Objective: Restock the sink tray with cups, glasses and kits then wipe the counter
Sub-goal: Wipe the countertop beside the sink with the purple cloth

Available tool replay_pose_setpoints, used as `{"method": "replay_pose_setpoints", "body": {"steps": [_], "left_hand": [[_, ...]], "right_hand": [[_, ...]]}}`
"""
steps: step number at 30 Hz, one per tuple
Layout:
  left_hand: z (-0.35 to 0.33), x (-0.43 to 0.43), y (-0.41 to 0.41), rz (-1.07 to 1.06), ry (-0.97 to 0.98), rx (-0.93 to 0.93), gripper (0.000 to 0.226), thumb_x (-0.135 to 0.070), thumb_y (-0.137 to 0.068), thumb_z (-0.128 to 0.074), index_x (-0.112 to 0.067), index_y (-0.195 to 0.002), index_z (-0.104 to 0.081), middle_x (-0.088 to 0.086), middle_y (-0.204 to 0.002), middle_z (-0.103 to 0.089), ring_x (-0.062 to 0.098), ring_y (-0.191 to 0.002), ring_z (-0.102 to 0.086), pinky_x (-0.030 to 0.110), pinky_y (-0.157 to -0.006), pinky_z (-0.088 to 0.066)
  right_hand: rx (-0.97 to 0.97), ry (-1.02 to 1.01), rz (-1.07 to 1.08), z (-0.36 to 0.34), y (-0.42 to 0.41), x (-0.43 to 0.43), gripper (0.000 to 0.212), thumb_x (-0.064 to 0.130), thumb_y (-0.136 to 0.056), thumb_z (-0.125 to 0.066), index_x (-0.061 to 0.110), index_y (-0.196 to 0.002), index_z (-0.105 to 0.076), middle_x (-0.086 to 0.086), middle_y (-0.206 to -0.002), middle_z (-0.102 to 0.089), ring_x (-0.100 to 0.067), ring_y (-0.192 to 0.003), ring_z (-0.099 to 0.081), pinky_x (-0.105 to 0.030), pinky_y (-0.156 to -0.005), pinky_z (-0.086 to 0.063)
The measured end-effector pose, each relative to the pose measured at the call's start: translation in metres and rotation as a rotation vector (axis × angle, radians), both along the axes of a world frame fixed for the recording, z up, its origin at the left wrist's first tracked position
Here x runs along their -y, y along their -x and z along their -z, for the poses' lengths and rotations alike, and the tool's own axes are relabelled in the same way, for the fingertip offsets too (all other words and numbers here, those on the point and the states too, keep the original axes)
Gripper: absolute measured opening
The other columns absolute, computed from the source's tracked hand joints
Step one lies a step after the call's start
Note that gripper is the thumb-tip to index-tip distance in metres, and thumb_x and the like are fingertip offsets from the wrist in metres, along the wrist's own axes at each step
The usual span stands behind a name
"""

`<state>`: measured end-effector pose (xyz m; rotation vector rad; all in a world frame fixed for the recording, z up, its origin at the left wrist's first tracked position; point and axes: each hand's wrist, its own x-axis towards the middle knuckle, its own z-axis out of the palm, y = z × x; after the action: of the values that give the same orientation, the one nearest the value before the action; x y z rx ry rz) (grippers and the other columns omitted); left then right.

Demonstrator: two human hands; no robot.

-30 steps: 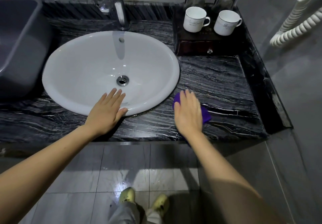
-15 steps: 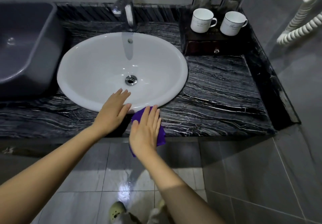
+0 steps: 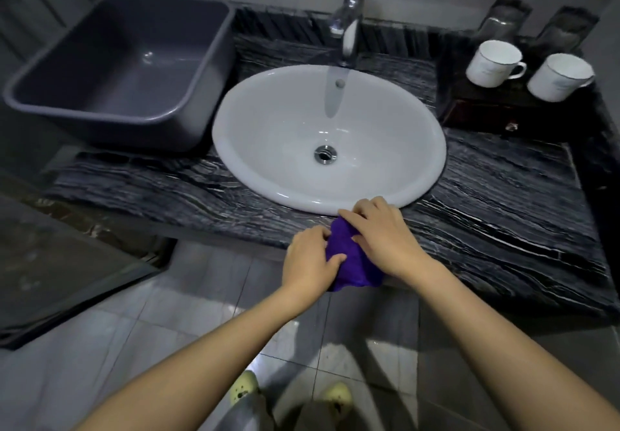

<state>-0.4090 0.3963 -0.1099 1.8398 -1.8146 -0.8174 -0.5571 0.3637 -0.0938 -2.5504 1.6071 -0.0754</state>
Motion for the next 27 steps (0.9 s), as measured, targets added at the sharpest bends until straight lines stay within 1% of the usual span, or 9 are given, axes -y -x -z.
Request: {"method": "replay_pose_setpoints", "body": {"steps": [6,10,14,17,20,22,24,25,27], "left_hand": [[-0.007,0.01,-0.038,-0.024,0.014,-0.107,0.024,-0.017,-0.074,-0.067,-0.013,-0.096,-0.06,0.0,-0.087,-0.06,0.017,-0.084,-0.055,0.023,-0.07,-0.038],[-0.017,0.01,-0.081,-0.007,0.089,-0.18,0.024,-0.009,-0.072,-0.066,-0.014,-0.095,-0.059,-0.007,-0.081,-0.049,0.01,-0.077,-0.046,0.016,-0.064,-0.032],[-0.025,0.008,-0.124,-0.069,0.145,-0.265,0.028,-0.008,-0.069,-0.068,-0.024,-0.089,-0.057,-0.009,-0.081,-0.05,-0.002,-0.076,-0.048,0.004,-0.07,-0.036],[-0.032,0.003,-0.153,-0.092,0.093,-0.391,0.029,-0.014,-0.068,-0.068,-0.029,-0.088,-0.053,0.001,-0.088,-0.053,0.003,-0.075,-0.05,0.007,-0.068,-0.041],[-0.045,0.0,-0.186,-0.009,-0.041,-0.647,0.038,-0.003,-0.081,-0.06,-0.029,-0.107,-0.05,0.003,-0.101,-0.053,0.008,-0.076,-0.055,0.02,-0.072,-0.051],[-0.048,0.005,-0.209,0.02,-0.087,-0.698,0.051,-0.003,-0.087,-0.051,-0.038,-0.121,-0.042,-0.002,-0.111,-0.052,0.011,-0.084,-0.058,0.028,-0.08,-0.053],[-0.047,0.015,-0.231,0.062,-0.013,-0.526,0.053,-0.009,-0.088,-0.05,-0.039,-0.13,-0.035,-0.005,-0.123,-0.044,0.004,-0.105,-0.054,0.023,-0.091,-0.049],[-0.046,0.02,-0.24,0.117,0.039,-0.383,0.05,-0.018,-0.086,-0.053,-0.032,-0.131,-0.039,-0.005,-0.129,-0.039,0.0,-0.116,-0.046,0.02,-0.098,-0.043],[-0.042,0.03,-0.255,0.16,0.055,-0.295,0.05,-0.035,-0.076,-0.057,-0.013,-0.121,-0.056,-0.003,-0.132,-0.037,-0.001,-0.121,-0.041,0.016,-0.1,-0.039]], "right_hand": [[0.016,-0.03,0.051,-0.008,-0.031,0.005,0.03,0.025,-0.083,-0.06,0.007,-0.108,-0.06,-0.012,-0.105,-0.058,-0.032,-0.101,-0.048,-0.04,-0.083,-0.039],[0.338,-0.238,0.102,-0.029,-0.058,0.012,0.025,0.026,-0.083,-0.061,0.015,-0.105,-0.055,-0.002,-0.099,-0.056,-0.02,-0.095,-0.046,-0.028,-0.075,-0.035],[0.614,-0.447,0.146,-0.05,-0.099,0.022,0.021,0.016,-0.077,-0.066,0.023,-0.094,-0.056,0.003,-0.09,-0.064,-0.016,-0.082,-0.058,-0.024,-0.069,-0.044],[0.708,-0.496,0.103,-0.064,-0.128,0.032,0.027,0.008,-0.073,-0.069,0.026,-0.091,-0.06,0.012,-0.089,-0.063,-0.009,-0.085,-0.057,-0.006,-0.068,-0.04],[0.714,-0.546,-0.005,-0.08,-0.156,0.04,0.032,0.001,-0.071,-0.068,0.025,-0.091,-0.063,0.009,-0.094,-0.065,-0.01,-0.09,-0.059,-0.014,-0.076,-0.044],[0.667,-0.571,-0.108,-0.09,-0.174,0.044,0.035,-0.002,-0.07,-0.067,0.023,-0.094,-0.066,0.008,-0.095,-0.065,-0.007,-0.086,-0.059,-0.011,-0.076,-0.043],[0.611,-0.581,-0.19,-0.098,-0.194,0.048,0.036,-0.003,-0.07,-0.067,0.021,-0.098,-0.067,0.012,-0.091,-0.063,0.001,-0.079,-0.056,-0.004,-0.07,-0.041],[0.591,-0.58,-0.216,-0.101,-0.203,0.051,0.036,-0.002,-0.07,-0.067,0.02,-0.099,-0.067,0.014,-0.09,-0.062,0.002,-0.077,-0.055,-0.003,-0.068,-0.04],[0.565,-0.561,-0.23,-0.103,-0.218,0.058,0.037,0.0,-0.071,-0.068,0.019,-0.103,-0.067,0.011,-0.093,-0.062,0.0,-0.079,-0.055,-0.008,-0.071,-0.041]]}}
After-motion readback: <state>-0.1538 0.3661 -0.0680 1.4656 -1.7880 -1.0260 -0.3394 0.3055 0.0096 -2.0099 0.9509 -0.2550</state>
